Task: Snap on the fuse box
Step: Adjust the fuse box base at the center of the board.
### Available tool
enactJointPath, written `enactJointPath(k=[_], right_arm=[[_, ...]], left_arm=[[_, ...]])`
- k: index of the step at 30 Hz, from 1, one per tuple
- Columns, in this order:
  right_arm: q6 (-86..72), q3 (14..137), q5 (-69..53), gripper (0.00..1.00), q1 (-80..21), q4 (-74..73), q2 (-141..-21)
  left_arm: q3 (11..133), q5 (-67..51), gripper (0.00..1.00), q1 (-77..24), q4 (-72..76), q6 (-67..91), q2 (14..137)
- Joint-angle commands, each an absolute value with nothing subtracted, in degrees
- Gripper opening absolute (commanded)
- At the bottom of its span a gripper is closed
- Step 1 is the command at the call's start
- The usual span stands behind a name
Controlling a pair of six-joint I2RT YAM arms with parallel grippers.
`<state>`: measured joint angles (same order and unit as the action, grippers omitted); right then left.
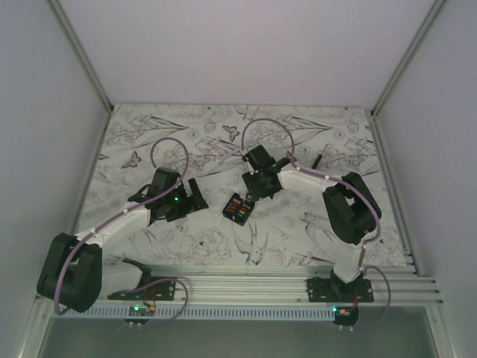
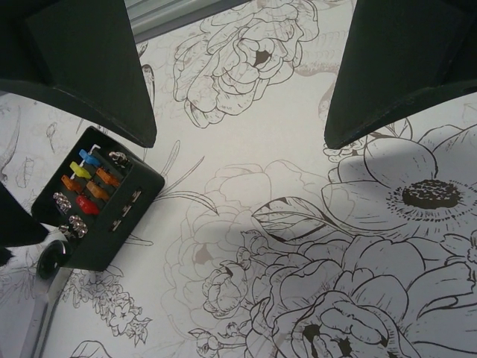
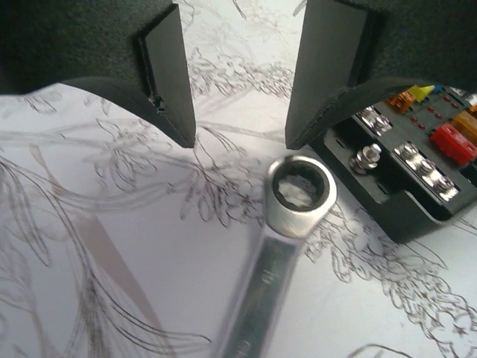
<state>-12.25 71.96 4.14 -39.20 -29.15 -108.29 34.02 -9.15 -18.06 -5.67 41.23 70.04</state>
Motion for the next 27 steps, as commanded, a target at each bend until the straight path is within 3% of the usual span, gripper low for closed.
enactJointPath(k=[1,5,10,16,21,27], right_arm=[[-13.6,69.1,10.1,0.61,-37.6,-30.6,-100.7],[-17.6,63.0,12.0,0.74,-32.8,-33.3,-92.2],[-22.7,54.9,12.6,0.99,-25.0,-34.8,-81.5],[-27.8,48.2,14.2,1.00,-14.4,-35.9,-71.8],[-28.9,42.7,5.6,1.00,-5.9,-32.6,-67.7],[-28.5,39.7,1.6,1.00,-4.7,-30.0,-69.5]], left_arm=[[35.0,-9.7,1.00,-18.5,-5.9,40.0,71.4],[35.4,-10.4,1.00,-18.5,-5.8,39.8,71.5],[35.5,-10.4,1.00,-18.5,-5.9,39.3,71.3],[35.6,-10.7,1.00,-18.5,-5.9,38.8,71.7],[35.6,-10.9,1.00,-18.5,-5.8,38.6,71.8],[35.4,-10.9,1.00,-18.5,-5.8,38.6,71.6]])
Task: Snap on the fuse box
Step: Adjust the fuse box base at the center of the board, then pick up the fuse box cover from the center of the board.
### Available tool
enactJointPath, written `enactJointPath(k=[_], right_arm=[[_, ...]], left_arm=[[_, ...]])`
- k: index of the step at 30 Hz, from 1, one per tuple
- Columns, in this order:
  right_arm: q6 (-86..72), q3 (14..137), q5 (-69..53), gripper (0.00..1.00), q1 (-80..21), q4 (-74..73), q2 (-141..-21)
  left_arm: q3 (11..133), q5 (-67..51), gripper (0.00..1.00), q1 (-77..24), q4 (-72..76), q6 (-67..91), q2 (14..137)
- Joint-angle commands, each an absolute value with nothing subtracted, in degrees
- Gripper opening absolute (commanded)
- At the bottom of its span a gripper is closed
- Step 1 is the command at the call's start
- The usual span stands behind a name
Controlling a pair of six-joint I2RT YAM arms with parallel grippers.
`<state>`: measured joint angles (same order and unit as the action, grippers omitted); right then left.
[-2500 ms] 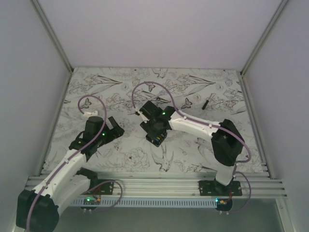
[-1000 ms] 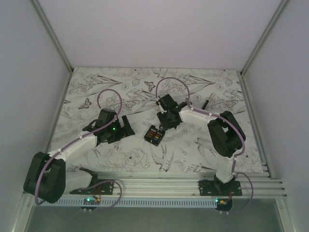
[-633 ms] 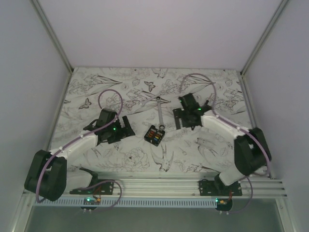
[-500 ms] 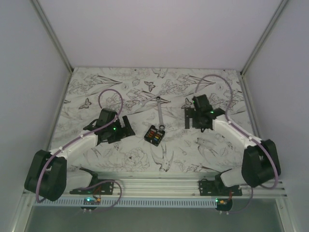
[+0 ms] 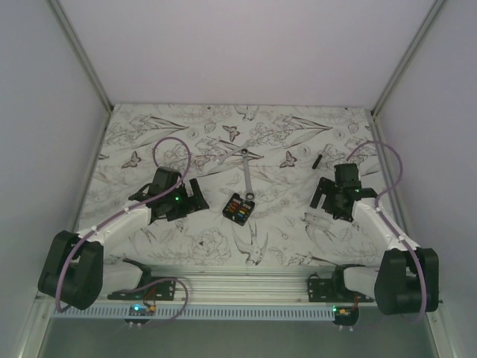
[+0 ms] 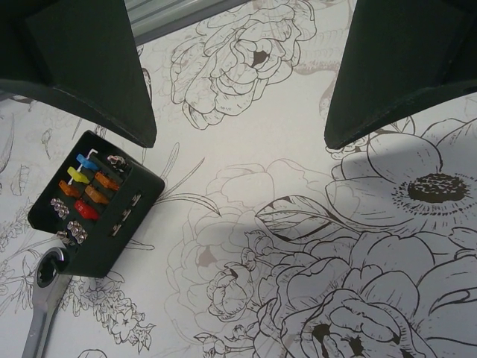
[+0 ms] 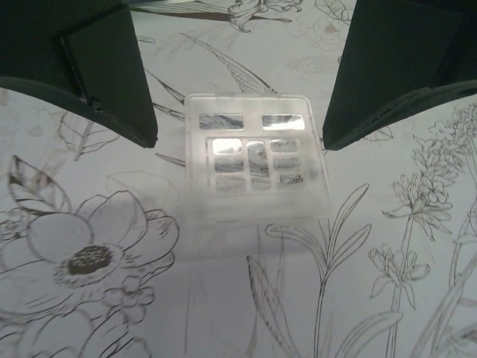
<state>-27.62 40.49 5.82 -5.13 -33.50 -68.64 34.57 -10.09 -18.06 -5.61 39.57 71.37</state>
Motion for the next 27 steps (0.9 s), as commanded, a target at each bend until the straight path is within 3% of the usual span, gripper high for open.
enactJointPath(k=[1,6,19,23,27], right_arm=[[-28.1,39.5,1.0,1.00,-4.7,-29.2,-70.1],[-26.9,39.3,-3.2,1.00,-5.6,-26.1,-74.4],[-18.7,53.6,-2.5,1.00,-21.8,-24.7,-89.2],[-16.8,58.3,8.1,1.00,-29.2,-28.5,-93.7],[-17.9,58.6,14.3,1.00,-33.2,-31.3,-90.9]], left_arm=[[35.4,-11.0,1.00,-18.5,-5.8,38.6,71.6],[35.3,-10.9,1.00,-18.5,-5.9,38.6,71.5],[35.2,-10.8,1.00,-18.5,-5.8,38.5,71.5],[35.2,-10.8,1.00,-18.5,-5.8,38.5,71.3],[35.2,-10.7,1.00,-18.5,-5.9,38.5,71.3]])
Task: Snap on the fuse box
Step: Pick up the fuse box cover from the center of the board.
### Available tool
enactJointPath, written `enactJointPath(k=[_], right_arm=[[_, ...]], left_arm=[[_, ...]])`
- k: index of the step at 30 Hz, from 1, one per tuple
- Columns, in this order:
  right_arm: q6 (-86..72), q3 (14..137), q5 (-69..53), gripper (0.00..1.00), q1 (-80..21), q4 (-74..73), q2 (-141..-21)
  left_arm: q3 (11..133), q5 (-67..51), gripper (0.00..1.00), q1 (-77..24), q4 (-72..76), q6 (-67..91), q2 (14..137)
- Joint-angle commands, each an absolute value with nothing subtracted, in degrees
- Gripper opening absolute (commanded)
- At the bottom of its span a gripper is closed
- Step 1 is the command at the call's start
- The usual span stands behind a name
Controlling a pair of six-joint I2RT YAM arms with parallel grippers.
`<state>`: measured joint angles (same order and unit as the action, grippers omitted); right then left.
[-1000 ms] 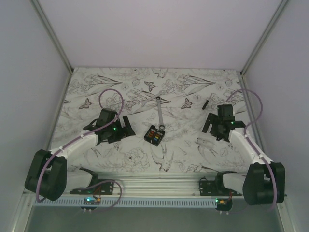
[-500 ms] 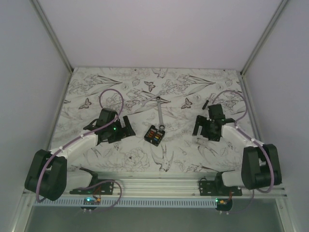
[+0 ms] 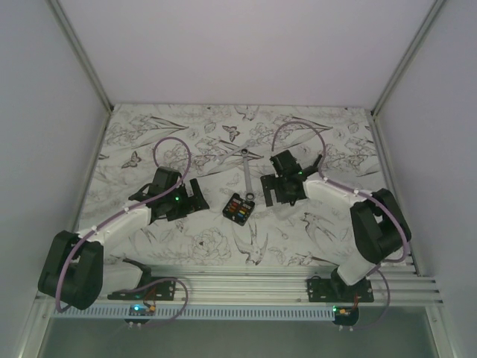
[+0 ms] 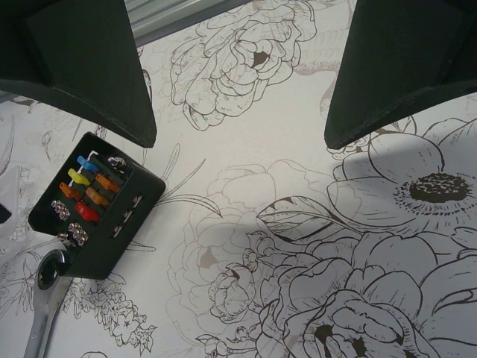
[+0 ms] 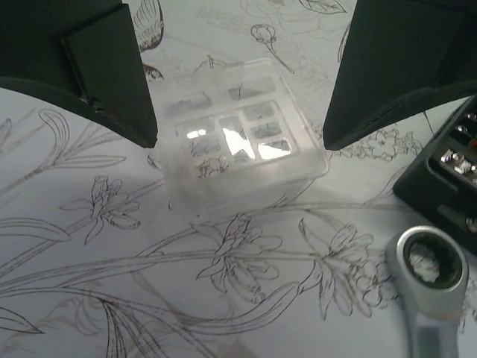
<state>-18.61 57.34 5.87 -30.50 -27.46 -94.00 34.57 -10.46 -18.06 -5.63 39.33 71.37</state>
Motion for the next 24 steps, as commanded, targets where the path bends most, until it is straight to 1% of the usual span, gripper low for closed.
enactJointPath(k=[1,5,8,12,16,19,24], right_arm=[[-18.3,58.0,13.6,1.00,-33.7,-31.3,-89.2],[-18.7,56.0,5.5,1.00,-35.3,-32.1,-83.6],[-18.7,54.5,-6.9,1.00,-36.6,-32.0,-83.5],[-19.2,52.6,-13.0,1.00,-39.2,-31.3,-85.1],[-18.8,50.8,-18.6,1.00,-39.7,-30.2,-86.2],[-18.1,50.5,-18.5,1.00,-39.8,-30.9,-87.4],[-18.3,51.0,-7.4,1.00,-38.1,-33.1,-89.3]], left_arm=[[35.2,-10.7,1.00,-18.5,-5.8,38.5,71.3],[35.3,-10.6,1.00,-18.5,-5.9,38.7,72.0],[35.5,-10.7,1.00,-18.5,-5.9,38.8,72.2],[35.5,-10.8,1.00,-18.5,-5.8,38.8,72.2],[35.5,-10.7,1.00,-18.5,-5.9,38.8,72.2],[35.6,-10.8,1.00,-18.5,-5.8,38.8,72.2],[35.6,-10.7,1.00,-18.5,-5.9,38.8,72.2]])
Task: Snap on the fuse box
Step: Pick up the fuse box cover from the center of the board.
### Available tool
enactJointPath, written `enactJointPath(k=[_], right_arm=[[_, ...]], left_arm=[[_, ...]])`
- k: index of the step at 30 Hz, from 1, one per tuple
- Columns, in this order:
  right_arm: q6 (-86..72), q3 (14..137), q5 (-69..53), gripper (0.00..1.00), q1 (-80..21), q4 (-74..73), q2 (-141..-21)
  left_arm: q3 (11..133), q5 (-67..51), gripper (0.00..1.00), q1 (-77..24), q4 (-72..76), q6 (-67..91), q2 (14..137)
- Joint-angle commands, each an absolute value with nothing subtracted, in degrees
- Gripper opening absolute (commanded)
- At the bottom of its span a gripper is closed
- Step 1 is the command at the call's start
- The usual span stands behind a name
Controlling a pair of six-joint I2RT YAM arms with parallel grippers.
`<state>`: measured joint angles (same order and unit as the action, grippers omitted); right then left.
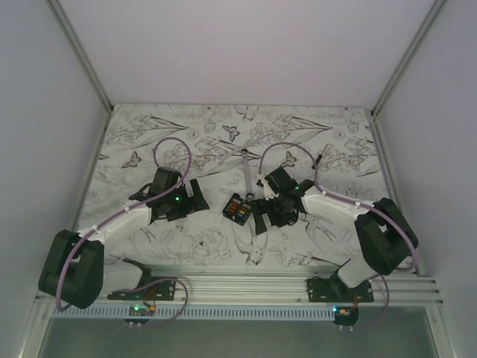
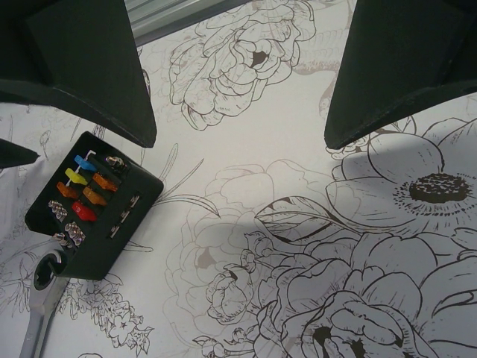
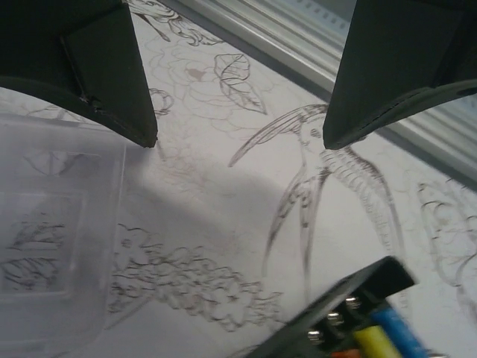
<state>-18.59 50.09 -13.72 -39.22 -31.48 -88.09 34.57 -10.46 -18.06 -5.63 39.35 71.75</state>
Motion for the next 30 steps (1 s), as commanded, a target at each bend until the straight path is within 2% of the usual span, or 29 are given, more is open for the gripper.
enactJointPath(k=[1,4,16,23,30], right_arm=[[-18.4,51.1,-5.5,1.00,-37.4,-33.0,-89.4],[-18.4,51.2,-0.9,1.00,-34.5,-32.2,-89.4],[-18.5,57.6,-0.6,1.00,-24.6,-24.7,-96.8],[-19.4,64.6,-0.1,1.00,-23.6,-22.5,-102.2],[-20.3,69.9,6.4,1.00,-24.6,-22.2,-103.8]], left_arm=[[35.6,-10.8,1.00,-18.5,-5.9,38.8,72.2],[35.4,-10.7,1.00,-18.5,-5.9,38.8,72.2],[35.1,-10.6,1.00,-18.5,-5.9,38.7,71.5],[34.9,-10.8,1.00,-18.5,-6.0,38.7,70.9],[34.6,-10.4,1.00,-18.5,-6.0,38.6,70.5]])
